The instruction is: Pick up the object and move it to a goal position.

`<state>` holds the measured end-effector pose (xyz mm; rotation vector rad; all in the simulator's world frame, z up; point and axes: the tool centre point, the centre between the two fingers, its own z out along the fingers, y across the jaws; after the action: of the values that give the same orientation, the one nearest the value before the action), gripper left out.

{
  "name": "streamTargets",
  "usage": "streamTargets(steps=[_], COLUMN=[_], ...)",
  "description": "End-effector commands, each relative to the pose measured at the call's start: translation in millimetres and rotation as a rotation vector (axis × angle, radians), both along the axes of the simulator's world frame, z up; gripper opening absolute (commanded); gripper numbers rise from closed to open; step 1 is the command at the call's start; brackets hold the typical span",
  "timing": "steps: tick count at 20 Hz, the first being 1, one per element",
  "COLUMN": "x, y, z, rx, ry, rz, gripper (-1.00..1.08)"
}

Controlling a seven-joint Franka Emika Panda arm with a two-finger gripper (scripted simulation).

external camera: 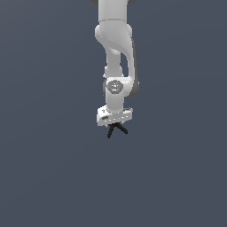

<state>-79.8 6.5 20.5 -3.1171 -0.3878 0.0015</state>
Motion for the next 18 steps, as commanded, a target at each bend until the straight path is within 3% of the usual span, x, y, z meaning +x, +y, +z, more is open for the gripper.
streamTargets(steps=[1, 8, 18], x=[5, 29, 81], y=[-7, -41, -111], z=[1, 5, 13], rx=[-0.001, -0.001, 0.0], ry=[-0.002, -0.002, -0.002], rz=[-0.002, -0.002, -0.002], gripper=[-1.0, -1.0, -1.0])
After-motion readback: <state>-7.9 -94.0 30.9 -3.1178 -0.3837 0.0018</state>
